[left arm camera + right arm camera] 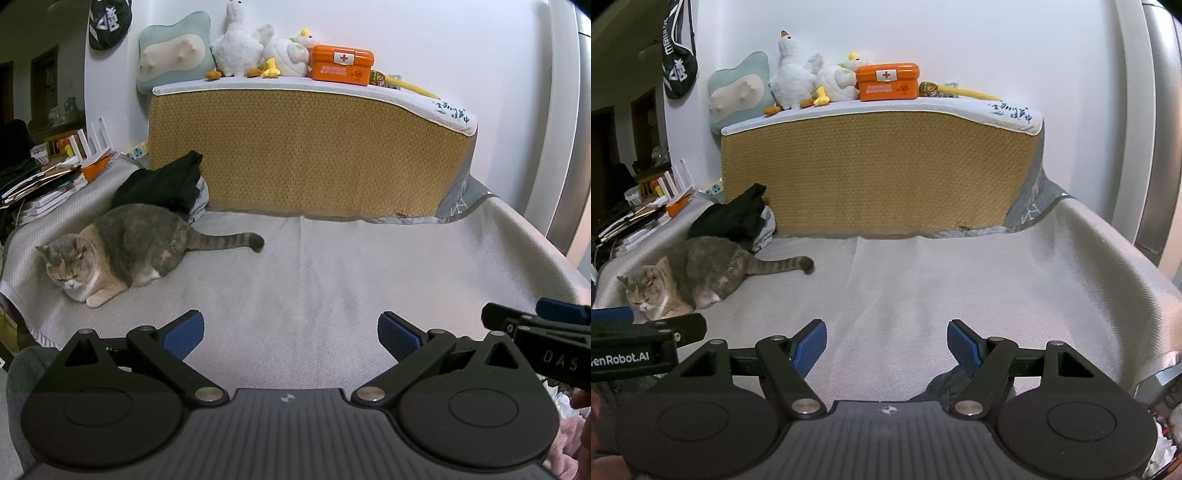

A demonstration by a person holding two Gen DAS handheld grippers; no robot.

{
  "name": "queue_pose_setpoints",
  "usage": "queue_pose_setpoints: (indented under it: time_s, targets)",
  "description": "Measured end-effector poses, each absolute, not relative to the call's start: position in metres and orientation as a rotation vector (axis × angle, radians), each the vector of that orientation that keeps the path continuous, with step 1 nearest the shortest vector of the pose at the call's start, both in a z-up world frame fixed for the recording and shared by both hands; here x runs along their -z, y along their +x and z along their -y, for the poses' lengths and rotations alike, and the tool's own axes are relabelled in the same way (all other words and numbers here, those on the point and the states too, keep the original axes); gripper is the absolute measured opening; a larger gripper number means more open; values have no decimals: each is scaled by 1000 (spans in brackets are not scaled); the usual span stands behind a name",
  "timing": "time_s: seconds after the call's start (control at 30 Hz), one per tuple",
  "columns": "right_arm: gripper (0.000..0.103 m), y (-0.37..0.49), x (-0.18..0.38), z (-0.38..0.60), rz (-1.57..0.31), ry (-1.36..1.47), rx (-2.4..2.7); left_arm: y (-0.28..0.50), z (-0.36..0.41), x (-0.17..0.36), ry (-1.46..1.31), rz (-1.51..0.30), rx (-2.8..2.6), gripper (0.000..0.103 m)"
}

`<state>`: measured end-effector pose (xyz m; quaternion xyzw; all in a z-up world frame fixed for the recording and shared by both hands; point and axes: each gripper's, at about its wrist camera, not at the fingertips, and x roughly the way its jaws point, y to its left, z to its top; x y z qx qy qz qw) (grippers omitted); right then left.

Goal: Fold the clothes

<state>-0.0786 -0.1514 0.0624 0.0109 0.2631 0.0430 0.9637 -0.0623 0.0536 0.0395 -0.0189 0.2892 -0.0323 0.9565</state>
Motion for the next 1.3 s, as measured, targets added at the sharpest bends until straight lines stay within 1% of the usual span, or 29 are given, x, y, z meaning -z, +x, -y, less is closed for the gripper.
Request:
queue_pose_setpoints:
  time_s: [1.3]
  targets:
    - [76,-80,-61,151,-540,19,-72,-67,-56,-39,-52,-582,71,103]
